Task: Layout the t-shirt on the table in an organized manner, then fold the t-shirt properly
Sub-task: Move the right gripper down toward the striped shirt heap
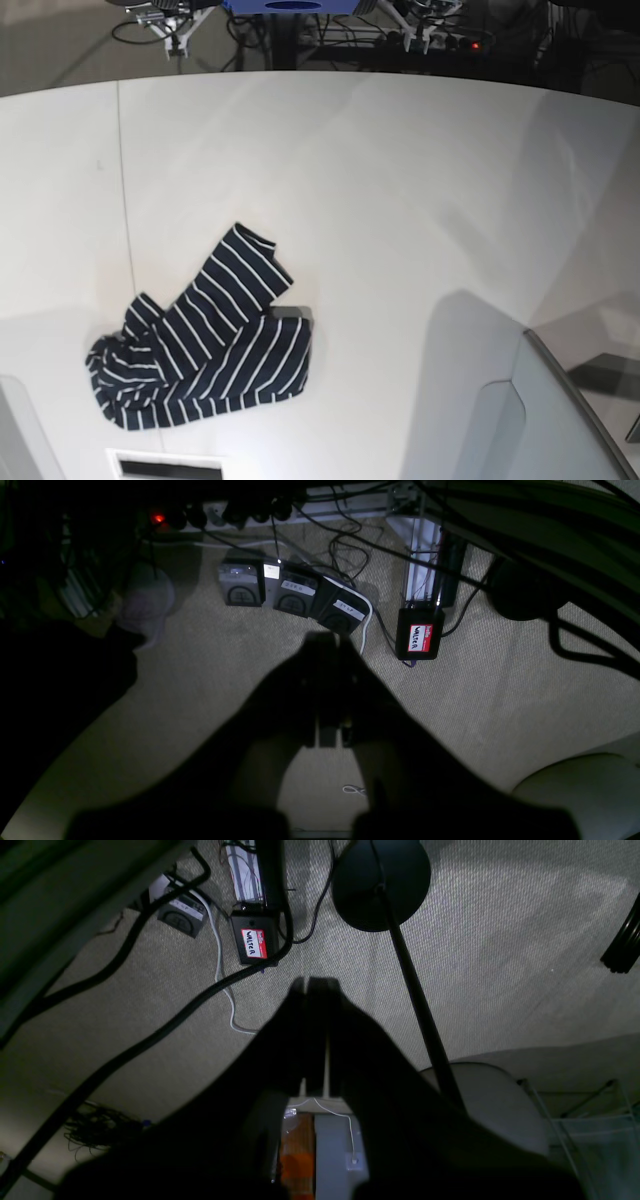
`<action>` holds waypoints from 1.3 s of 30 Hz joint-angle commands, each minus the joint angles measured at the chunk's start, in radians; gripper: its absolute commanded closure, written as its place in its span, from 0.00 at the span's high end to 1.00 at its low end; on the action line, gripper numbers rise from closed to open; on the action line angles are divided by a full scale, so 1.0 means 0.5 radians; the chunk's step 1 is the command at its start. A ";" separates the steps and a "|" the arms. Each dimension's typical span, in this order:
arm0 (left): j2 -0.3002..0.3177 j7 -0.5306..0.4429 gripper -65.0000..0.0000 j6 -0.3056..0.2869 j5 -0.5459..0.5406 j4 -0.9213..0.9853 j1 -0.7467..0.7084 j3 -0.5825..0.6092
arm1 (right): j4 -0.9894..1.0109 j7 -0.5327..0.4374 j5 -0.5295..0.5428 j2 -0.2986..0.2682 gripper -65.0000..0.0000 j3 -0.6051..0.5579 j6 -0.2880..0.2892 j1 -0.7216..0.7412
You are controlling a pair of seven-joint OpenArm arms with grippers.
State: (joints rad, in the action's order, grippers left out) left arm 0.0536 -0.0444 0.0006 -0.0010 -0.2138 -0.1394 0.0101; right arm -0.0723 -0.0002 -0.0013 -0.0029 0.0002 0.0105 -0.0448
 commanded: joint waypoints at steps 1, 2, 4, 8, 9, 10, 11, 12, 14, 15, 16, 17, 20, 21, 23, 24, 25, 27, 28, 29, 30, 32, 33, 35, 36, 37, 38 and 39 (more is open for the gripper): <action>0.008 -0.011 0.00 0.010 0.007 -0.007 -0.014 0.003 | -0.004 -0.001 -0.002 -0.011 0.01 -0.002 -0.007 -0.001; 0.008 -0.011 0.00 0.010 0.007 -0.007 -0.014 0.003 | -0.023 0.005 -0.002 -0.011 0.01 -0.002 -0.007 -0.001; 0.008 -0.011 0.00 0.010 0.007 -0.010 -0.017 0.003 | -0.069 0.014 -0.002 0.001 0.01 -0.002 -0.007 -0.010; 0.014 -0.011 0.00 0.010 0.010 -0.117 -0.112 0.003 | -0.225 0.189 0.001 0.004 0.01 0.004 -0.007 -0.084; 0.029 -0.011 0.00 0.010 0.010 -0.215 -0.174 0.003 | -0.323 0.297 0.004 0.001 0.01 0.007 -0.007 -0.121; 0.060 -0.011 0.00 0.010 0.010 -0.341 -0.244 0.003 | -0.468 0.413 0.007 -0.008 0.00 0.007 -0.007 -0.179; 0.072 -0.011 0.00 0.010 0.010 -0.485 -0.327 0.003 | -0.655 0.517 0.007 -0.008 0.00 0.010 -0.007 -0.259; 0.078 -0.011 0.00 0.010 0.010 -0.663 -0.419 0.003 | -0.922 0.619 0.007 -0.011 0.00 0.010 -0.007 -0.378; 0.118 0.001 0.00 0.010 0.010 -0.986 -0.606 0.003 | -1.505 0.800 0.004 -0.020 0.00 0.010 -0.007 -0.633; 0.128 0.001 0.00 0.010 0.007 -1.139 -0.689 0.003 | -1.796 0.886 0.004 -0.042 0.00 0.010 -0.007 -0.750; 0.134 0.004 0.00 0.010 0.003 -1.295 -0.775 0.000 | -2.094 0.978 0.004 -0.057 0.00 0.010 -0.010 -0.860; 0.155 0.004 0.00 0.010 -0.003 -1.452 -0.849 -0.009 | -2.349 1.076 0.004 -0.063 0.00 0.010 -0.013 -0.949; 0.217 0.004 0.00 0.010 -0.009 -1.832 -1.030 -0.006 | -2.772 1.321 0.004 -0.069 0.00 0.010 -0.013 -1.066; 0.232 0.004 0.00 0.010 -0.009 -1.961 -1.082 -0.013 | -2.827 1.404 0.004 -0.069 0.00 0.010 -0.013 -1.069; 0.287 0.004 0.00 0.010 -0.009 -2.222 -1.177 -0.019 | -2.916 1.509 0.004 -0.069 0.00 0.010 -0.010 -1.069; 0.327 0.008 0.00 0.010 -0.009 -2.366 -1.220 -0.022 | -2.993 1.536 0.004 -0.073 0.00 0.016 -0.010 -1.078; 0.370 0.004 0.00 0.010 -0.012 -2.505 -1.266 -0.022 | -3.082 1.549 0.004 -0.079 0.00 0.056 -0.007 -1.106; 0.447 0.008 0.00 0.010 -0.012 -2.771 -1.331 -0.022 | -3.309 1.549 0.007 -0.085 0.00 0.096 -0.004 -1.142; 0.471 0.008 0.00 0.010 -0.012 -2.885 -1.346 -0.022 | -3.423 1.549 0.007 -0.085 0.00 0.099 -0.004 -1.142; 0.484 0.008 0.00 0.010 -0.012 -2.980 -1.349 -0.022 | -3.536 1.545 0.007 -0.085 0.00 0.090 -0.001 -1.130; 0.484 0.008 0.00 0.010 -0.012 -3.045 -1.343 -0.025 | -3.619 1.530 0.007 -0.088 0.00 0.087 0.024 -1.093; 0.477 0.011 0.00 0.010 -0.012 -3.115 -1.269 -0.003 | -3.690 1.503 0.072 -0.069 0.00 0.063 0.174 -0.946; 0.468 0.011 0.00 0.010 -0.015 -3.124 -1.239 0.000 | -3.690 1.518 0.142 -0.069 0.01 0.056 0.278 -0.851; 0.416 0.011 0.00 0.010 -0.015 -3.140 -1.208 0.000 | -3.644 1.638 0.372 -0.066 0.09 0.075 0.475 -0.658; 0.385 0.011 0.00 0.010 -0.015 -3.146 -1.208 -0.019 | -3.595 1.742 0.511 -0.066 0.16 0.096 0.548 -0.556; 0.361 0.011 0.00 0.010 -0.015 -3.146 -1.208 -0.022 | -3.530 1.834 0.649 -0.066 0.23 0.136 0.576 -0.452; 0.345 0.011 0.00 0.010 -0.015 -3.131 -1.205 -0.025 | -3.447 1.895 0.781 -0.066 0.32 0.179 0.582 -0.354; 0.336 0.011 0.00 0.010 -0.015 -3.124 -1.205 -0.025 | -3.355 1.905 0.885 -0.066 0.40 0.207 0.588 -0.289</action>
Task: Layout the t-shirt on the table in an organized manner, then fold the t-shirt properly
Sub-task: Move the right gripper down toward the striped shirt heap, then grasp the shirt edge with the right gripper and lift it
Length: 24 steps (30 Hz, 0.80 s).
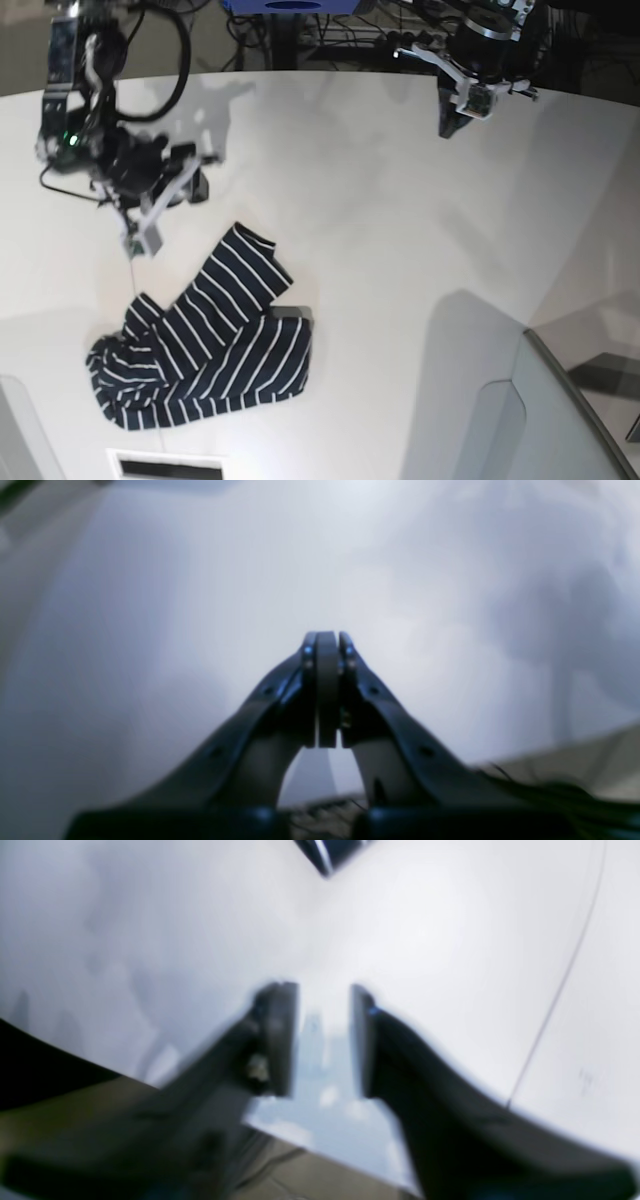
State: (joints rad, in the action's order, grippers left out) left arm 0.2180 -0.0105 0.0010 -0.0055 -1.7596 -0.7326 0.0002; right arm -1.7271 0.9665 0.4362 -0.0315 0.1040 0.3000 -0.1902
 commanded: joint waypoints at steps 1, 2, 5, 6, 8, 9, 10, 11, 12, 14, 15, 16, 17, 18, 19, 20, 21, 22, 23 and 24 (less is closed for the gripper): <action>0.007 -0.057 0.00 0.009 -0.009 -0.018 -0.018 -0.005 | 0.059 -0.050 0.093 -0.009 0.50 0.021 0.012 0.063; 0.007 -0.057 0.00 0.009 -0.009 -0.005 -0.022 -0.005 | 0.175 -0.087 0.151 -0.012 0.59 0.039 0.012 0.118; 0.010 -0.057 0.00 0.009 -0.009 0.004 -0.031 -0.005 | 0.476 -0.250 0.188 -0.018 0.73 0.054 0.015 0.247; 0.010 -0.057 0.00 0.009 -0.012 0.004 -0.031 -0.005 | 0.544 -0.296 0.188 -0.018 0.73 0.054 0.015 0.274; 0.014 -0.057 0.00 0.009 -0.086 0.001 -0.031 -0.008 | 0.676 -0.376 0.185 -0.015 0.70 0.039 0.012 0.324; 0.026 -0.057 0.00 0.009 -0.168 0.001 -0.028 -0.008 | 0.740 -0.403 0.185 -0.012 0.68 0.024 0.012 0.354; 0.035 -0.057 0.00 0.009 -0.245 0.001 -0.022 -0.008 | 0.798 -0.428 0.185 -0.012 0.67 0.008 0.009 0.382; 0.063 -0.057 0.00 0.009 -0.310 -0.002 -0.018 -0.008 | 0.850 -0.446 0.185 -0.009 0.67 -0.007 0.009 0.406; 0.096 -0.057 0.02 0.009 -0.374 -0.002 -0.015 -0.008 | 0.909 -0.474 0.185 -0.009 0.67 -0.016 0.009 0.434; 0.158 -0.057 0.09 0.009 -0.463 -0.002 -0.012 -0.005 | 1.025 -0.529 0.188 -0.009 0.67 -0.038 0.009 0.495; 0.179 -0.057 0.09 0.009 -0.491 -0.005 0.003 -0.005 | 1.090 -0.554 0.188 -0.009 0.67 -0.038 0.009 0.523; 0.192 -0.057 0.09 0.009 -0.506 -0.002 0.012 -0.005 | 1.145 -0.566 0.188 -0.009 0.67 -0.038 0.009 0.557; 0.210 -0.057 0.08 0.009 -0.503 0.001 0.018 -0.005 | 1.203 -0.575 0.188 -0.009 0.67 -0.038 0.009 0.584; 0.219 -0.057 0.08 0.009 -0.506 0.004 0.021 -0.005 | 1.256 -0.578 0.188 -0.009 0.67 -0.038 0.009 0.612; 0.228 -0.057 0.08 0.009 -0.506 0.004 0.021 -0.005 | 1.311 -0.578 0.188 -0.009 0.67 -0.038 0.009 0.643; 0.231 -0.057 0.08 0.009 -0.506 0.004 0.021 -0.005 | 1.354 -0.578 0.188 -0.009 0.67 -0.038 0.009 0.664; 0.231 -0.057 0.08 0.009 -0.506 0.004 0.021 -0.005 | 1.394 -0.581 0.188 -0.006 0.67 -0.038 0.009 0.686; 0.231 -0.057 0.08 0.009 -0.506 0.004 0.021 -0.005 | 1.421 -0.581 0.188 0.009 0.67 -0.041 0.009 0.707; 0.222 -0.060 0.09 0.009 -0.506 0.004 0.021 -0.005 | 1.452 -0.581 0.185 0.018 0.67 -0.041 0.009 0.729; 0.222 -0.060 0.09 0.009 -0.509 0.004 0.024 -0.005 | 1.480 -0.581 0.185 0.025 0.67 -0.041 0.009 0.753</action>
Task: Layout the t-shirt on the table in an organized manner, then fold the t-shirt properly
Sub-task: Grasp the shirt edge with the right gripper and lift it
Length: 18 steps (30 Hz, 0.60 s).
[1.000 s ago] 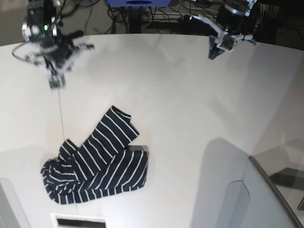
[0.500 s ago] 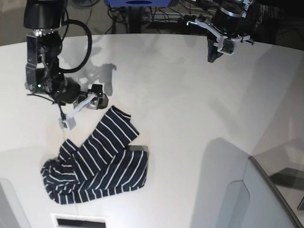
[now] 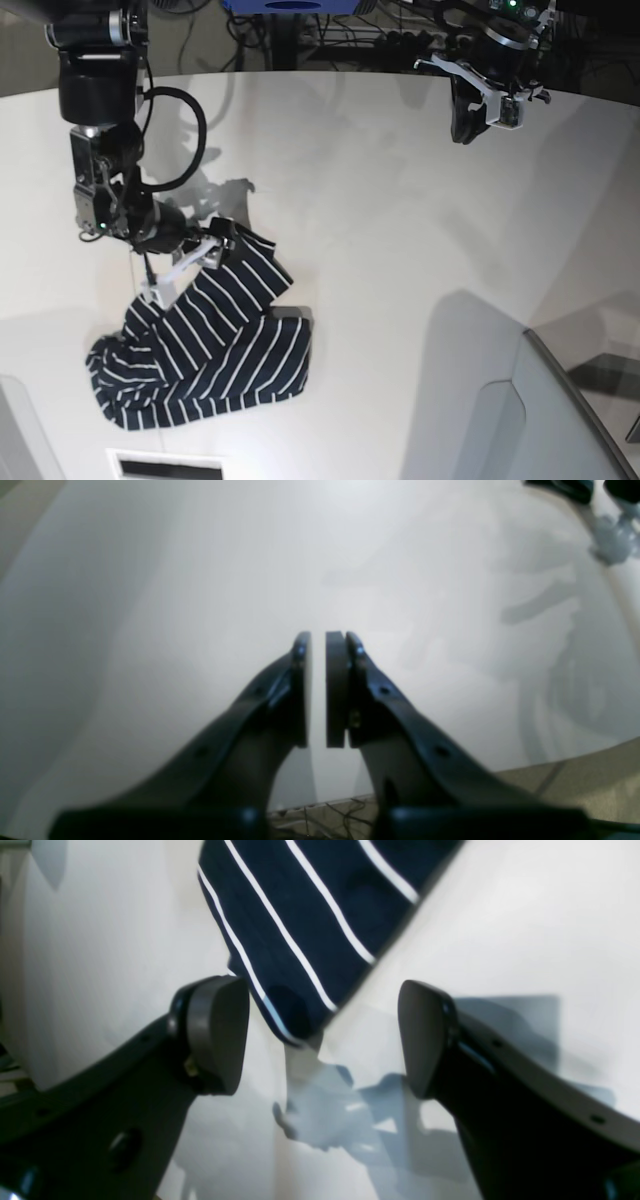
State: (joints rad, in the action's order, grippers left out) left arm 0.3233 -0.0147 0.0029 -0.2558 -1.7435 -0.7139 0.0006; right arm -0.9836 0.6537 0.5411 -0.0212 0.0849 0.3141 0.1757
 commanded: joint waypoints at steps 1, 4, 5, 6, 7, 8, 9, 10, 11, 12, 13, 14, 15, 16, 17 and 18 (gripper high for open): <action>0.009 -0.052 0.10 0.005 -0.012 -0.028 -0.013 -0.006 | 0.029 0.044 -0.025 0.010 0.67 -0.003 -0.019 0.043; 0.009 -0.052 0.10 0.005 -0.015 -0.028 -0.013 -0.006 | 0.134 0.044 -0.025 0.013 0.66 -0.003 -0.016 0.095; 0.009 -0.052 0.10 0.005 -0.015 -0.025 -0.013 -0.006 | 0.158 0.044 -0.025 0.013 0.63 -0.003 -0.013 0.101; 0.009 -0.052 0.10 0.005 -0.015 -0.025 -0.013 -0.006 | 0.161 0.044 -0.025 0.013 0.56 -0.003 -0.013 0.101; 0.009 -0.052 0.10 0.005 -0.015 -0.025 -0.013 -0.006 | 0.161 0.044 -0.022 0.013 0.42 -0.003 -0.013 0.098; 0.009 -0.052 0.10 0.005 -0.015 -0.025 -0.013 -0.006 | 0.158 0.051 -0.022 0.013 0.27 0.007 -0.010 0.098; 0.009 -0.052 0.10 0.005 -0.015 -0.022 -0.016 -0.006 | 0.155 0.060 -0.019 0.010 0.09 0.010 -0.010 0.095; 0.009 -0.052 0.10 0.005 -0.015 -0.022 -0.016 -0.006 | 0.152 0.060 -0.019 0.004 0.00 0.013 -0.010 0.083; 0.009 -0.052 0.10 0.005 -0.015 -0.019 -0.016 -0.006 | 0.143 0.060 -0.016 0.001 0.00 0.013 -0.010 0.064; 0.009 -0.052 0.10 0.005 -0.015 -0.013 -0.016 -0.006 | 0.106 0.060 -0.016 -0.002 0.04 0.013 -0.010 0.049; 0.009 -0.052 0.10 0.005 -0.015 0.003 -0.016 -0.006 | 0.054 0.063 -0.016 -0.002 0.03 0.013 -0.010 0.015; 0.009 -0.052 0.09 0.005 -0.015 0.018 -0.013 -0.006 | -0.023 0.063 -0.016 -0.002 0.00 0.013 -0.010 -0.025; 0.009 -0.052 0.09 0.005 -0.015 0.039 -0.013 -0.006 | -0.118 0.063 -0.016 -0.002 0.00 0.013 -0.010 -0.071; 0.009 -0.052 0.09 0.005 -0.015 0.061 -0.010 -0.006 | -0.219 0.066 -0.016 -0.002 0.00 0.013 -0.013 -0.126; 0.009 -0.052 0.09 0.005 -0.015 0.079 -0.010 -0.006 | -0.339 0.069 -0.016 -0.002 0.00 0.013 -0.016 -0.184; 0.009 -0.052 0.09 0.005 -0.015 0.092 -0.010 -0.006 | -0.449 0.087 -0.016 -0.002 0.00 0.013 -0.019 -0.230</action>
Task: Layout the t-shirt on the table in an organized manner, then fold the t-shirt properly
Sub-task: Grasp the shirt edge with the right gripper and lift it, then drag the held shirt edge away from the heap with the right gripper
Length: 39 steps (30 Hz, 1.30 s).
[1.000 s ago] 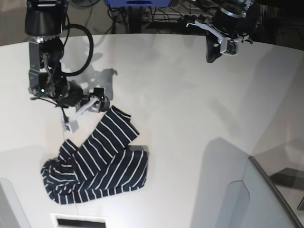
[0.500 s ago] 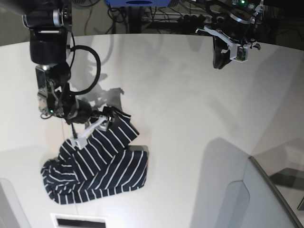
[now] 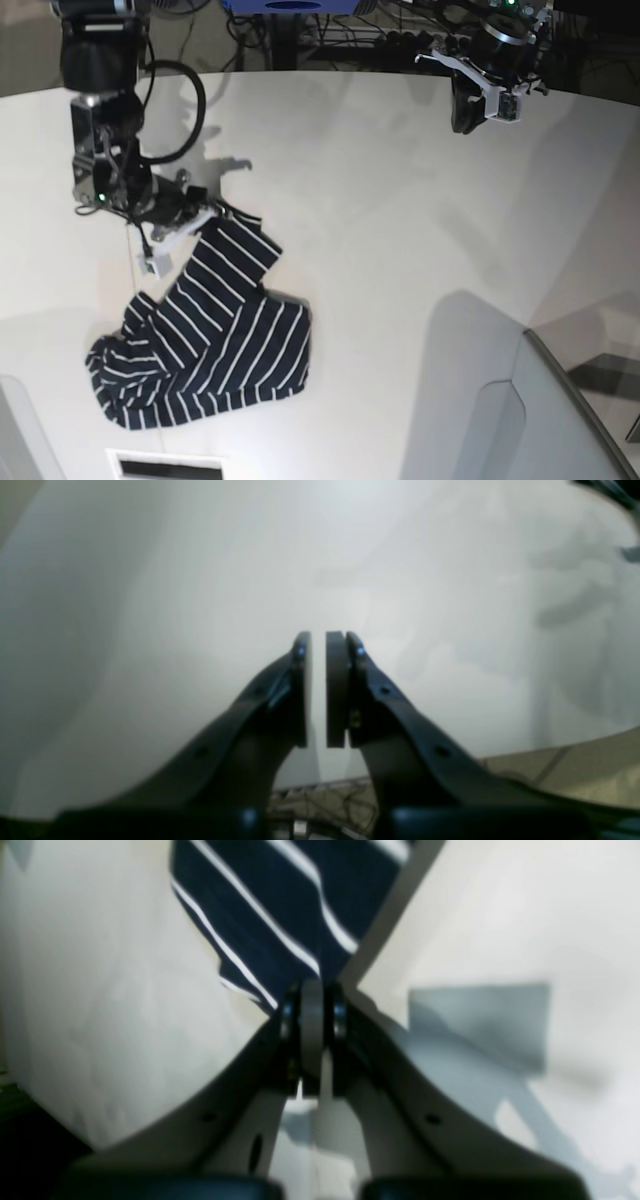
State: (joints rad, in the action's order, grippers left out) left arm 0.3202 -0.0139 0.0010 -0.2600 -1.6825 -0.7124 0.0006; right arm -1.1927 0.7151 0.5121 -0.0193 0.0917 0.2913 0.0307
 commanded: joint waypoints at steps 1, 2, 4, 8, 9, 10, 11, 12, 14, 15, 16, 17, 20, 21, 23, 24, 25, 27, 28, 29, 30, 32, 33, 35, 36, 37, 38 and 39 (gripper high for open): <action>0.015 -0.053 0.09 0.009 -0.006 -0.018 -0.013 -0.006 | -0.142 0.004 0.042 -0.006 0.00 -0.001 0.027 0.014; 0.015 -0.053 0.09 0.009 -0.006 -0.006 -0.013 -0.006 | -0.261 0.057 0.042 -0.006 0.00 -0.001 0.027 -0.029; 0.015 -0.053 0.09 0.009 -0.006 -0.003 -0.013 -0.006 | -0.492 0.152 0.042 -0.006 0.00 0.024 0.027 -0.118; 0.012 -0.053 0.09 0.009 -0.006 -0.003 -0.010 -0.006 | -0.820 0.324 0.042 0.006 0.00 0.186 0.027 -0.269; 0.012 -0.053 0.09 0.009 -0.006 -0.003 0.002 -0.006 | -0.860 0.364 0.042 0.006 0.00 0.217 0.027 -0.296; 0.012 -0.053 0.09 0.009 -0.006 -0.003 0.009 -0.006 | -0.875 0.391 0.042 0.006 0.01 0.248 0.027 -0.318; 0.012 -0.053 0.09 0.009 -0.006 0.000 0.012 -0.006 | -0.875 0.413 0.042 0.006 0.01 0.275 0.027 -0.339; 0.012 -0.053 0.09 0.009 -0.006 0.000 0.015 -0.006 | -0.869 0.431 0.042 0.006 0.01 0.315 0.027 -0.361; 0.012 -0.053 0.09 0.009 -0.006 0.009 0.018 -0.006 | -0.823 0.443 0.042 0.006 0.01 0.373 0.027 -0.394; 0.012 -0.053 0.09 0.009 -0.006 0.009 0.030 -0.003 | -0.798 0.443 0.042 0.006 0.01 0.392 0.027 -0.410; 0.012 -0.053 0.09 0.009 -0.006 0.012 0.045 0.003 | -0.768 0.443 0.042 0.006 0.02 0.407 0.027 -0.419; 0.012 -0.053 0.09 0.009 -0.006 0.015 0.055 0.010 | -0.743 0.443 0.042 0.006 0.06 0.420 0.027 -0.422; 0.012 -0.053 0.09 0.009 -0.006 0.037 0.067 0.013 | -0.728 0.434 0.027 0.006 0.31 0.407 0.027 -0.428; 0.012 -0.053 0.10 0.009 -0.006 0.040 0.070 0.013 | -0.734 0.434 0.027 0.000 0.41 0.404 0.024 -0.434; 0.012 -0.053 0.10 0.009 -0.006 0.040 0.070 0.013 | -0.780 0.428 0.018 -0.006 0.57 0.398 0.020 -0.456; 0.012 -0.053 0.10 0.009 -0.006 0.040 0.070 0.016 | -0.826 0.428 -0.025 -0.006 0.59 0.395 -0.004 -0.459; 0.012 -0.053 0.10 0.009 -0.006 0.040 0.067 0.013 | -0.881 0.428 -0.099 -0.006 0.58 0.383 -0.038 -0.459; 0.012 -0.053 0.10 0.009 -0.006 0.040 0.061 0.003 | -0.976 0.425 -0.305 -0.006 0.56 0.208 -0.062 -0.459; 0.012 -0.053 0.10 0.009 -0.006 0.040 0.058 0.000 | -1.013 0.410 -0.415 -0.006 0.56 0.076 -0.062 -0.456; 0.012 -0.053 0.10 0.009 -0.006 0.040 0.058 -0.003 | -1.032 0.373 -0.538 -0.006 0.55 -0.062 -0.069 -0.450; 0.012 -0.053 0.09 0.009 -0.006 0.040 0.058 -0.003 | -1.035 0.327 -0.667 -0.006 0.55 -0.219 -0.072 -0.443; 0.012 -0.053 0.09 0.009 -0.006 0.040 0.058 -0.003 | -1.001 0.250 -0.903 0.006 0.53 -0.470 -0.081 -0.407; 0.012 -0.053 0.09 0.009 -0.006 0.040 0.058 -0.003 | -0.961 0.216 -1.010 0.019 0.52 -0.584 -0.121 -0.385; 0.012 -0.053 0.09 0.009 -0.006 0.040 0.058 -0.003 | -0.841 0.152 -1.176 0.074 0.50 -0.734 -0.240 -0.330; 0.012 -0.053 0.09 0.009 -0.006 0.040 0.055 -0.003 | -0.768 0.118 -1.219 0.098 0.50 -0.774 -0.283 -0.305; 0.012 -0.053 0.09 0.009 -0.006 0.040 0.055 -0.003 | -0.703 0.084 -1.231 0.108 0.50 -0.799 -0.308 -0.275; 0.012 -0.053 0.09 0.009 -0.006 0.040 0.052 -0.003 | -0.642 0.057 -1.231 0.117 0.50 -0.814 -0.326 -0.244; 0.012 -0.053 0.09 0.009 -0.006 0.040 0.052 -0.003 | -0.577 0.020 -1.231 0.120 0.50 -0.817 -0.351 -0.219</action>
State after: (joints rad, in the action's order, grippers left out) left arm 0.3191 -0.0174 0.0006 -0.2596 -1.6489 -0.6788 0.0025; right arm -1.4605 0.7471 -0.1024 0.0330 -0.3134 0.1192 -0.0921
